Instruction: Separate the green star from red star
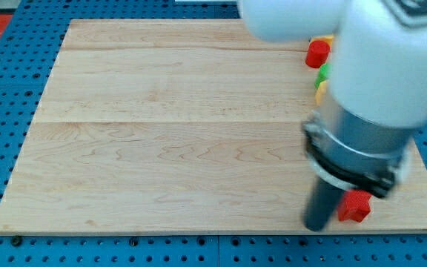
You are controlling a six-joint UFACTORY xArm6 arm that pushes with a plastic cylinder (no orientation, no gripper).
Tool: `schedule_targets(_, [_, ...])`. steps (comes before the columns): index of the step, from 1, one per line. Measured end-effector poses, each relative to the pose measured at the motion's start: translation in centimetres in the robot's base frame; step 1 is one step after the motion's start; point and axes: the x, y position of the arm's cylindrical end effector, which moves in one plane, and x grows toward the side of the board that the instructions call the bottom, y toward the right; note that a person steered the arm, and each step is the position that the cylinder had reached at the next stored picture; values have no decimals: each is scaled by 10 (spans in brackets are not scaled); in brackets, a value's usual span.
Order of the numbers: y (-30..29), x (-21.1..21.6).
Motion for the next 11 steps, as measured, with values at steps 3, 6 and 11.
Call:
schedule_targets(3, [102, -31])
schedule_targets(6, [0, -89])
schedule_targets(11, [-11, -172])
